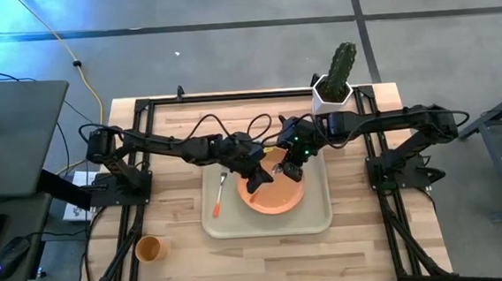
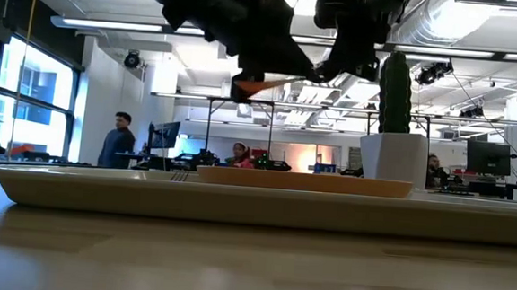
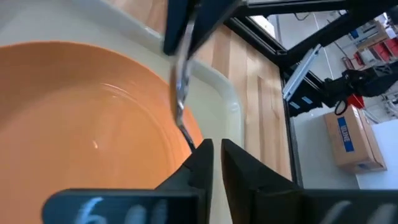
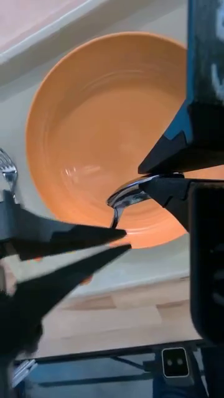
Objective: Pick and place plate/cup/fork/spoon on tray
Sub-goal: Put the orange spoon on the light brown serving tray to the left of the orange plate
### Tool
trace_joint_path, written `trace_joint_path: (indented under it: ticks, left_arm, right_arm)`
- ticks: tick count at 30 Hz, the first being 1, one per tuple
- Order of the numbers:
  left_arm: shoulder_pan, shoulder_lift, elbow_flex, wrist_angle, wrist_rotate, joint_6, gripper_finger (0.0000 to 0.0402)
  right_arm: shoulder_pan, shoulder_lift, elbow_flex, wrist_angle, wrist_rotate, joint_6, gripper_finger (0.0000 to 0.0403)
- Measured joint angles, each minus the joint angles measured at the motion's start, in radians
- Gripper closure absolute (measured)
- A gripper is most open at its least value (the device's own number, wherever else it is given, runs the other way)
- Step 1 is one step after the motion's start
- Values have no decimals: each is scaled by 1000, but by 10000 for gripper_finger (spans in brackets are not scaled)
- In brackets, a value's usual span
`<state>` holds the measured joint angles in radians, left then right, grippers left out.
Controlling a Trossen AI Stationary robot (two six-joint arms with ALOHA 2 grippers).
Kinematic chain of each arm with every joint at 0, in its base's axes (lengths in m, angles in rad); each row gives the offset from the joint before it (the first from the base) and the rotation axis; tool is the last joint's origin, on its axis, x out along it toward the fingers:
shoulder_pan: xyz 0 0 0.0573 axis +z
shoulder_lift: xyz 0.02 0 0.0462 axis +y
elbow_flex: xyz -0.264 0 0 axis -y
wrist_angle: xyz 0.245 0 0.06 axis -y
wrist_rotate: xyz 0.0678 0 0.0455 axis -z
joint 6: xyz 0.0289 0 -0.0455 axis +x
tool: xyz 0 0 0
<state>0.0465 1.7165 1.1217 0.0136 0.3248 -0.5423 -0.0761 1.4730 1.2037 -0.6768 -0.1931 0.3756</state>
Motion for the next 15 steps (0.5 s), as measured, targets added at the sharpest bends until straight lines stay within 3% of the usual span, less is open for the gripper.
trace_joint_path:
  ticks: [7, 15]
  left_arm:
    - [0, -47, 0, -45, -147, 48, 337]
    - [0, -14, 0, -39, -115, 52, 304]
  right_arm:
    - [0, -1, 0, -9, 13, -19, 403]
    - [0, -1, -1, 53, 5, -46, 403]
